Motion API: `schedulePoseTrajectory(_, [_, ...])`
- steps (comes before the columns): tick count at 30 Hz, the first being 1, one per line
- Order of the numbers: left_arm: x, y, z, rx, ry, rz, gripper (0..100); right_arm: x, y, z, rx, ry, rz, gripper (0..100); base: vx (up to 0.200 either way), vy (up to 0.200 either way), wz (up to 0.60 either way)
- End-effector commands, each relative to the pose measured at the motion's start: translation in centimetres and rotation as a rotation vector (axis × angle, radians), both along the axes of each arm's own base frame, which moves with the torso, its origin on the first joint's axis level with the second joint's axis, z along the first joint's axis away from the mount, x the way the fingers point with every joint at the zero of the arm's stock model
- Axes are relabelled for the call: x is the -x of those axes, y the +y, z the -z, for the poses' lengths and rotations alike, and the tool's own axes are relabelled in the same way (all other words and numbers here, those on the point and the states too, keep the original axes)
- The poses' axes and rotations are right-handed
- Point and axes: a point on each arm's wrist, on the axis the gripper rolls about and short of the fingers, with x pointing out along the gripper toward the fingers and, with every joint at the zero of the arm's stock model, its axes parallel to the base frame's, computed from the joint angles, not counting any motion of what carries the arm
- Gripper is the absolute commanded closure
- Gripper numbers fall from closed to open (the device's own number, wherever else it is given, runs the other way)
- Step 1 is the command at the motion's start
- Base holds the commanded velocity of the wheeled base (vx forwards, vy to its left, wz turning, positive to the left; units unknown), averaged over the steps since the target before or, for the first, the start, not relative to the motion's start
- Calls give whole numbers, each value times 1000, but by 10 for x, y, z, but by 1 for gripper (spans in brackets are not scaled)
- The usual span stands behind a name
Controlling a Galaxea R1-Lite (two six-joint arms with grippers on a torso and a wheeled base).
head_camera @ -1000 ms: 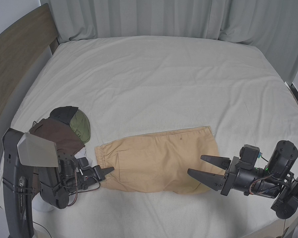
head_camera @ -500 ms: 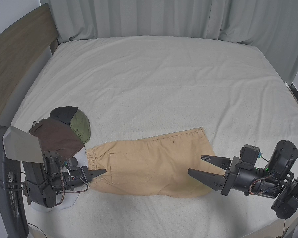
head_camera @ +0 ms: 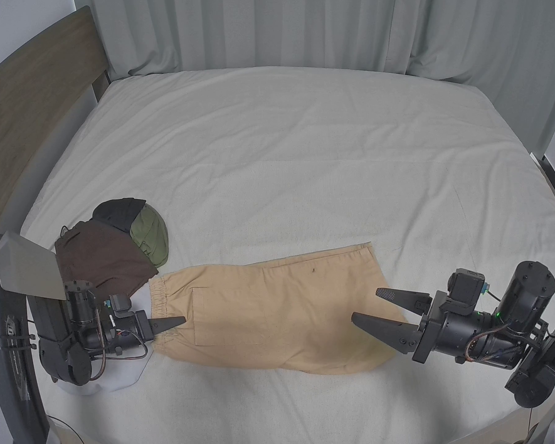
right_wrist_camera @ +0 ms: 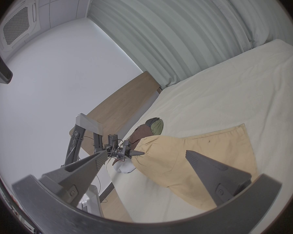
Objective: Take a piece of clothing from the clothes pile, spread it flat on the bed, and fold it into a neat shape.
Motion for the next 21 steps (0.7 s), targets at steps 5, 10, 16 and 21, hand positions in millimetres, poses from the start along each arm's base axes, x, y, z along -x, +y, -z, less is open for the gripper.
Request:
schedulePoseTrajectory(5, [8, 20, 0, -23, -35, -2, 100, 0, -1, 0, -1, -1, 3, 0, 0, 0, 0])
schedulePoseTrajectory(10, [11, 20, 1, -28, -33, 5, 100, 0, 0, 0, 0, 0, 1, 0, 0, 0, 0])
schedulePoseTrajectory(16, [13, 13, -11, -26, -68, 37, 100, 0, -1, -1, -2, -2, 4, 0, 0, 0, 0])
schedulePoseTrajectory(21, [16, 5, -20, -25, -89, 65, 100, 0, -1, -1, -3, -4, 4, 0, 0, 0, 0])
